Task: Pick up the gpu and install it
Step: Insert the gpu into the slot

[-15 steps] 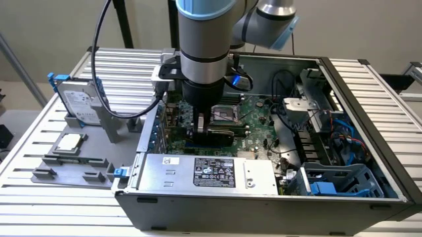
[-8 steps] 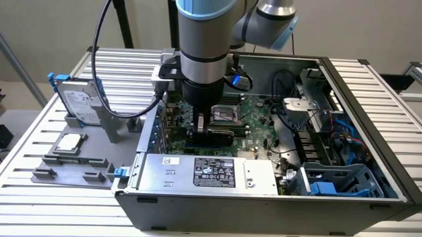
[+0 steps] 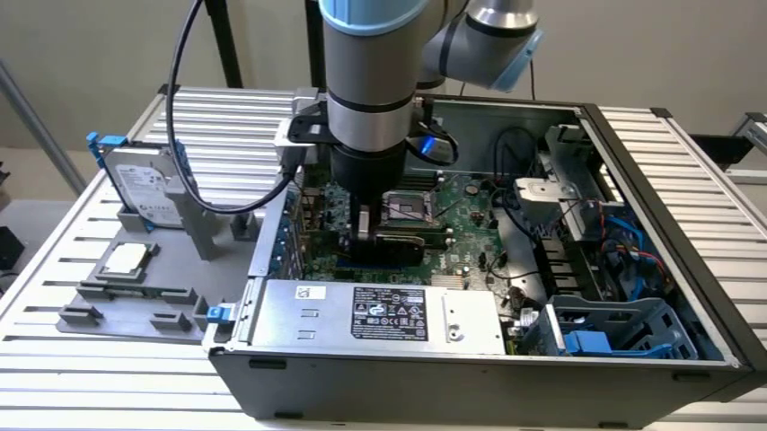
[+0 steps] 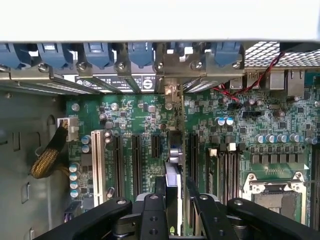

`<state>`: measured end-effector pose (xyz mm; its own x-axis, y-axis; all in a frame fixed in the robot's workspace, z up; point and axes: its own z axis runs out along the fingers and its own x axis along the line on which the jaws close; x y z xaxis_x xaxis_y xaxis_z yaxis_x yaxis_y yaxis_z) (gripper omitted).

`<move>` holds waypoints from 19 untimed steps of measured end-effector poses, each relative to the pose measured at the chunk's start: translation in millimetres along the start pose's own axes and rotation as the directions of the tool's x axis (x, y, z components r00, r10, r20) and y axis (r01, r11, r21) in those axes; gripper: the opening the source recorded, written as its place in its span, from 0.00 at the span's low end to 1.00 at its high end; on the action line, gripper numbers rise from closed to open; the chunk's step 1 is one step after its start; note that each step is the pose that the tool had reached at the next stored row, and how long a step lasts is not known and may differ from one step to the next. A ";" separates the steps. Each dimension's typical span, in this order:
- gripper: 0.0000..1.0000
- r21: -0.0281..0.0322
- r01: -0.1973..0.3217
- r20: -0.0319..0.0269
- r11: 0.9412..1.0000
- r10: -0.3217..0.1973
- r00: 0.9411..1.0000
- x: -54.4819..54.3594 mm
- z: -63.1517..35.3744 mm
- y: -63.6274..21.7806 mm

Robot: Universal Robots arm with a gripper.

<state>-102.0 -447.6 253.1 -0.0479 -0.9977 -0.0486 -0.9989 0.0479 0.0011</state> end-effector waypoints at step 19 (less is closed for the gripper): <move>1.00 0.000 0.000 0.000 1.000 0.000 1.000 -1.1 -20.6 0.0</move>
<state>-102.1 -447.5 273.7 -0.0480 -0.9977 -0.0488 -0.9988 0.0480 0.0009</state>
